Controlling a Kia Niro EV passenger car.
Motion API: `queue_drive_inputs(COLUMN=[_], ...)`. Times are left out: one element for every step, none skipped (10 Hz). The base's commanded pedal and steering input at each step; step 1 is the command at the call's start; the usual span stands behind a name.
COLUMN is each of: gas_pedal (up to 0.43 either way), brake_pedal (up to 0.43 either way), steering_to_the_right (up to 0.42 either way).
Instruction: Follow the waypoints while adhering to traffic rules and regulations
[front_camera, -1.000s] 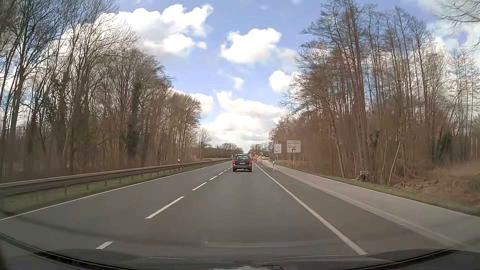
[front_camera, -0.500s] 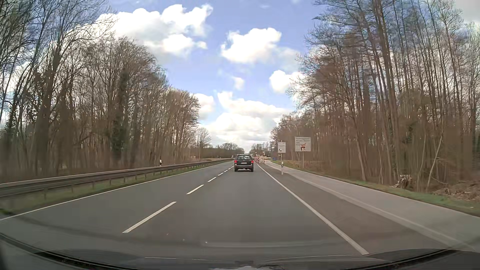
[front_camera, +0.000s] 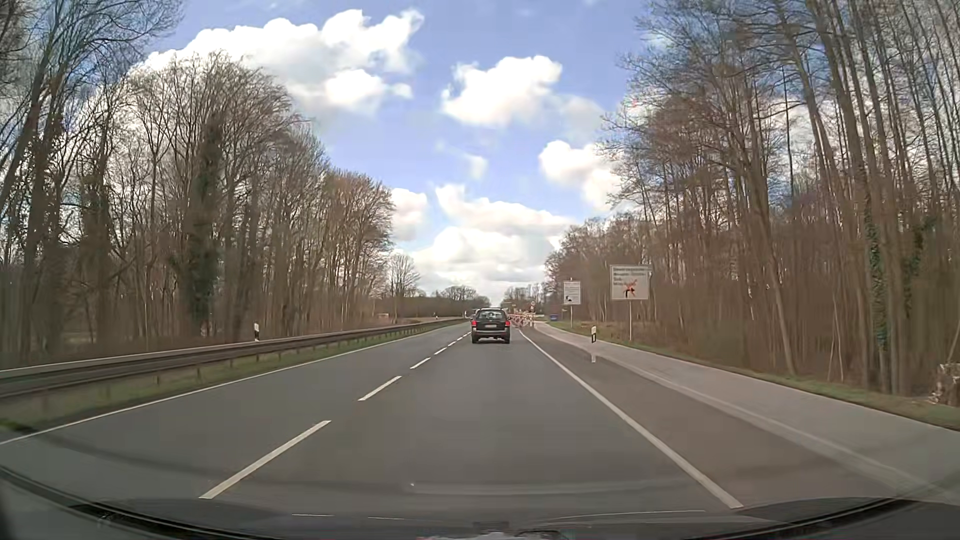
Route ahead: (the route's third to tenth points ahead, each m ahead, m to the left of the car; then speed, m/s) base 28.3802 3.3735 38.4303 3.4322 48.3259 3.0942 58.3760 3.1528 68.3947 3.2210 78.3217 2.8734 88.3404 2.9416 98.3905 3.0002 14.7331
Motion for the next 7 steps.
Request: queue_drive_inputs(gas_pedal=[0.047,0.0,0.0,0.0,0.0,0.0,0.0], brake_pedal=[0.0,0.0,0.0,0.0,0.0,0.0,0.0], steering_to_the_right=[-0.001,0.0,0.0,0.001,0.001,0.0,0.0])
